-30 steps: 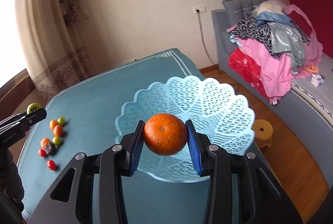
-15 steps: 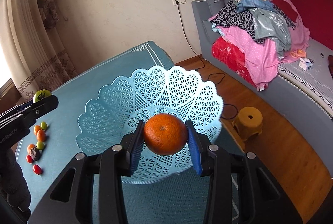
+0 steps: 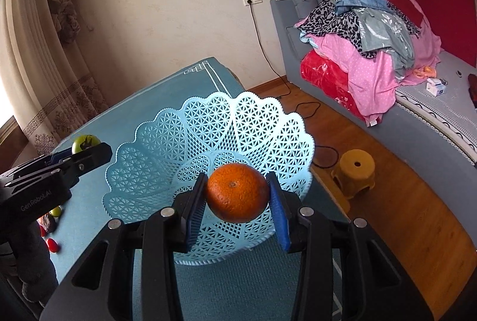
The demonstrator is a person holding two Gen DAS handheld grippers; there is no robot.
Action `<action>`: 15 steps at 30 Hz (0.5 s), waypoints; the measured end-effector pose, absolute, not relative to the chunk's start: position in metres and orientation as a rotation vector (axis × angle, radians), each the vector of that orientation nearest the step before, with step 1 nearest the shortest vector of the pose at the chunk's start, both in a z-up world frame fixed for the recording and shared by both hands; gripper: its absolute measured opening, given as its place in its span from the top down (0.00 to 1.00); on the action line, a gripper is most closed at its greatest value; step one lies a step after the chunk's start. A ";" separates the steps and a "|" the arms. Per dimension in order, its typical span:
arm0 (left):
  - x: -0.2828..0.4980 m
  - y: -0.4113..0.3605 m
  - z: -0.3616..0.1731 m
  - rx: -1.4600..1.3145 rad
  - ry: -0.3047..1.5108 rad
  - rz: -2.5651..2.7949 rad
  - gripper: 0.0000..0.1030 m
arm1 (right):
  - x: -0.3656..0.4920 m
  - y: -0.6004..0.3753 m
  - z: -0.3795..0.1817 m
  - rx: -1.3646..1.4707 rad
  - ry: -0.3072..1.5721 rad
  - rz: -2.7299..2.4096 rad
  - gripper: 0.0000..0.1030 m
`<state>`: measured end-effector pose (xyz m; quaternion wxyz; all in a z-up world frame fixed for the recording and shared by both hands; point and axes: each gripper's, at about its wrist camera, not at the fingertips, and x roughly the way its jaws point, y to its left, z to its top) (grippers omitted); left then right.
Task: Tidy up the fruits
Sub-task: 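Open the right gripper over the basket while the left gripper releases the green tomato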
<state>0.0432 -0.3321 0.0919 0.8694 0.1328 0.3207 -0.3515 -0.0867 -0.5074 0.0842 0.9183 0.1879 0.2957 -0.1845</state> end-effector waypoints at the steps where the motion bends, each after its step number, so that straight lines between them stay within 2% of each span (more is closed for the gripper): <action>1: 0.044 -0.333 0.091 0.277 0.676 -0.737 0.52 | -0.087 -0.507 0.085 0.386 0.606 -0.381 0.60; 2: 0.044 -0.333 0.091 0.275 0.677 -0.734 0.45 | -0.088 -0.507 0.086 0.383 0.602 -0.384 0.60; 3: 0.044 -0.332 0.091 0.266 0.671 -0.729 0.32 | -0.087 -0.507 0.087 0.377 0.598 -0.389 0.56; 4: 0.044 -0.331 0.092 0.258 0.664 -0.724 0.25 | -0.088 -0.506 0.089 0.367 0.590 -0.396 0.52; 7: 0.046 -0.330 0.094 0.253 0.654 -0.715 0.15 | -0.090 -0.502 0.092 0.356 0.576 -0.402 0.48; 12: 0.048 -0.323 0.097 0.250 0.632 -0.690 0.07 | -0.090 -0.500 0.091 0.363 0.577 -0.401 0.47; 15: 0.046 -0.321 0.099 0.257 0.622 -0.682 0.05 | -0.090 -0.500 0.091 0.366 0.573 -0.401 0.42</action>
